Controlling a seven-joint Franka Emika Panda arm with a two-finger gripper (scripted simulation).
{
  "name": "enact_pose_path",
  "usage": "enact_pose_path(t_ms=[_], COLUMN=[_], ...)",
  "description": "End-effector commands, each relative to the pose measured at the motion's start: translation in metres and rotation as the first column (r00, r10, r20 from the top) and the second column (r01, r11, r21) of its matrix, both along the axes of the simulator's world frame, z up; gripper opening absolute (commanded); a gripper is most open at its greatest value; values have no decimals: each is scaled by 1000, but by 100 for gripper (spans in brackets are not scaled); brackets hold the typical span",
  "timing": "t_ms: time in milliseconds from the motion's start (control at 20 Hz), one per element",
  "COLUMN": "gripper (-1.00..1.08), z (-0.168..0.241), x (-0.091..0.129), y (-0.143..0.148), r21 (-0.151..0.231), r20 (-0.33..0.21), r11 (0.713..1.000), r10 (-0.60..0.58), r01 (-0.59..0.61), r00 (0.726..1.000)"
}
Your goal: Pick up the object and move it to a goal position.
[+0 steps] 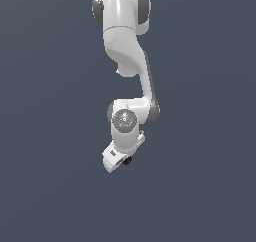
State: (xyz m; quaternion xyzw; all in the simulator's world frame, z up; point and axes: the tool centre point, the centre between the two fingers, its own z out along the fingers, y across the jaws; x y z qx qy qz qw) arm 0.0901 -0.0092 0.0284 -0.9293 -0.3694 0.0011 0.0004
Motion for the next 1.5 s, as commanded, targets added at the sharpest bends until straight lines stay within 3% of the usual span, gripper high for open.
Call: enact_pose_path(t_ms=[0,50,100,900,1450], gripper=[100,100,-100,-100,-100], z=[0,0,0,9,83], x=[2,2,2,0,-11], y=[0,0,0,1,11], r21=[0,0,0,0,-1], r20=[2,2,2,2,1], r11=[1000,1000,1000,1000,1000], r10=[0,0,0,0,0], r01=[0,0,0,0,0], r00=[1000,1000,1000,1000,1000])
